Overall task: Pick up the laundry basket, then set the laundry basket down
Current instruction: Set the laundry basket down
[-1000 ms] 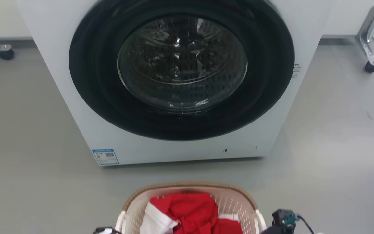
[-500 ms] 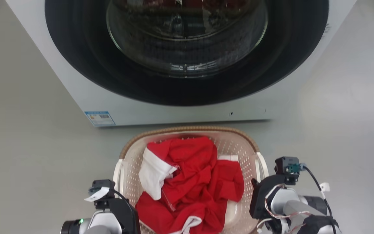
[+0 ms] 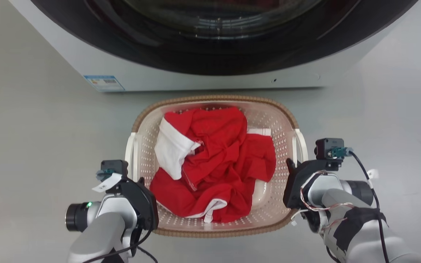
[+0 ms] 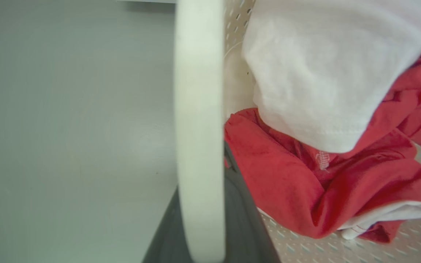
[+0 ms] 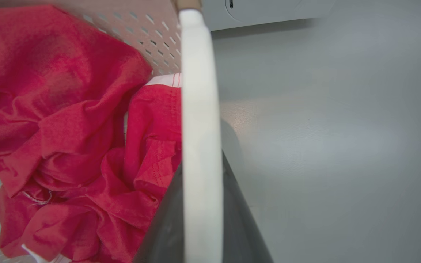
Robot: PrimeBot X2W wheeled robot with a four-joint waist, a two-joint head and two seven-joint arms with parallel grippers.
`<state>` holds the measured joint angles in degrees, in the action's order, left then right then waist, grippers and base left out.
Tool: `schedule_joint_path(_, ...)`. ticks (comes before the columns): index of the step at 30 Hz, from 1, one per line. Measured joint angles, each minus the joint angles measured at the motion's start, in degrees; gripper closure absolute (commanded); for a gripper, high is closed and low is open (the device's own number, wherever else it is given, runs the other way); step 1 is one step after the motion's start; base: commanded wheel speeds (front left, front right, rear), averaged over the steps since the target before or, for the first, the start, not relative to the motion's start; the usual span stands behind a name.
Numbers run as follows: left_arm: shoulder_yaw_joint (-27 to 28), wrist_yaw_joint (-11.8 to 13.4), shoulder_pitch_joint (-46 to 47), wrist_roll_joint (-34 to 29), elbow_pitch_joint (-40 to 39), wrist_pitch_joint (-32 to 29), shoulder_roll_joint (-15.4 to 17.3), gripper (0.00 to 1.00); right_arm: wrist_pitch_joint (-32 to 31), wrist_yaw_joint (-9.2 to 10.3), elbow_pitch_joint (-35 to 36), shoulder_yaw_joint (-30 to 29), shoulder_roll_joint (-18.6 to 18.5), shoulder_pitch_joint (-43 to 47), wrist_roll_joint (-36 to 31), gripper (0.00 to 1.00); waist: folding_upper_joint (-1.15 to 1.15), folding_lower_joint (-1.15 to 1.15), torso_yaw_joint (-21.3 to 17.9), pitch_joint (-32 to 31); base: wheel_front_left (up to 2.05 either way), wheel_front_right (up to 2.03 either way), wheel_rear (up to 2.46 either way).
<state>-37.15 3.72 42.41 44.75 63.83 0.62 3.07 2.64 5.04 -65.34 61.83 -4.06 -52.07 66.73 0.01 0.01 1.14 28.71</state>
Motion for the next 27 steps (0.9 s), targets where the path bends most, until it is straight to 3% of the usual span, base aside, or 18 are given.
schedule_joint_path(16,0.15,0.29,7.69,-1.51,0.02,2.53,-0.08,1.0,2.85,-1.19,-2.11,-0.24,-0.44,-7.95,-1.7,1.0,0.01,0.0,1.13,13.88,0.0,0.0,0.0)
schedule_joint_path(27,0.36,-0.12,9.88,-1.66,0.91,4.53,-0.22,1.0,4.09,-2.0,-3.11,0.09,-0.34,-9.84,-2.26,1.0,0.0,-0.01,1.62,17.34,0.0,0.0,0.0)
